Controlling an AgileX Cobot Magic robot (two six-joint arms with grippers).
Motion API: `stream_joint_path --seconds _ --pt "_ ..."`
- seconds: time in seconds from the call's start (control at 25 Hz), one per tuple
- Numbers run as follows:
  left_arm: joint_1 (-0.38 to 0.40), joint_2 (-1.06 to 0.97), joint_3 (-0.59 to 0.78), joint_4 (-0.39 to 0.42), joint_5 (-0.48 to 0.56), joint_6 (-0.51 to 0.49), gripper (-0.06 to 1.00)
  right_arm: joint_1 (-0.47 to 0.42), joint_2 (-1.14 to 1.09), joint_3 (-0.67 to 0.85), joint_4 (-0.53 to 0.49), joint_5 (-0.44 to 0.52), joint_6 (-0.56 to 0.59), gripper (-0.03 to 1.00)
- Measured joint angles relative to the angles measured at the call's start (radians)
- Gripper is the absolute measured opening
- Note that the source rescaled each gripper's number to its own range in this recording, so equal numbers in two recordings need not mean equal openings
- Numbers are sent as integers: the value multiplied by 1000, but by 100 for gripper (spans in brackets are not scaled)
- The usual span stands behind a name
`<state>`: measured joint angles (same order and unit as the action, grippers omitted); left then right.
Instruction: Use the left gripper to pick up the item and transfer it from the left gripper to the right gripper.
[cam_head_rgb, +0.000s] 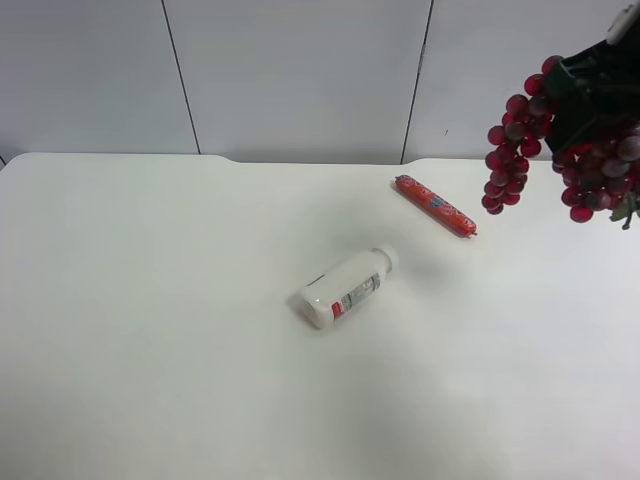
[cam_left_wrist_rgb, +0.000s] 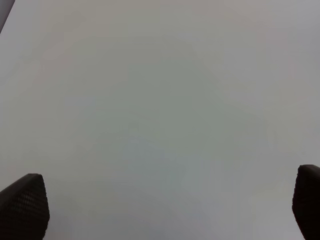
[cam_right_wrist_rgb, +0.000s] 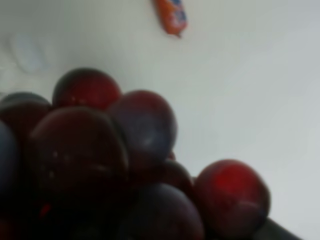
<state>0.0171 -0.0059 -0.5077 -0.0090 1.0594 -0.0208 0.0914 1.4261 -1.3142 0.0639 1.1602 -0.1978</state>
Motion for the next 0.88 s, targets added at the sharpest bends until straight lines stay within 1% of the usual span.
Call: stream_joint_path --seconds 0.08,0.16,0.28,0.6,0.76,0.88 --pt "0 0 0 0 0 0 100 -27 -1 37 0 -11 2 2" --pt "0 0 0 0 0 0 100 -54 -2 102 0 -46 3 2" --pt "0 0 0 0 0 0 100 -75 -2 219 0 -140 3 2" --pt "0 0 0 0 0 0 100 -77 -2 468 -56 -418 48 2" --pt "0 0 0 0 0 0 100 -78 -2 544 -56 -520 73 1" --pt "0 0 0 0 0 0 100 -78 9 579 -56 -575 91 0"
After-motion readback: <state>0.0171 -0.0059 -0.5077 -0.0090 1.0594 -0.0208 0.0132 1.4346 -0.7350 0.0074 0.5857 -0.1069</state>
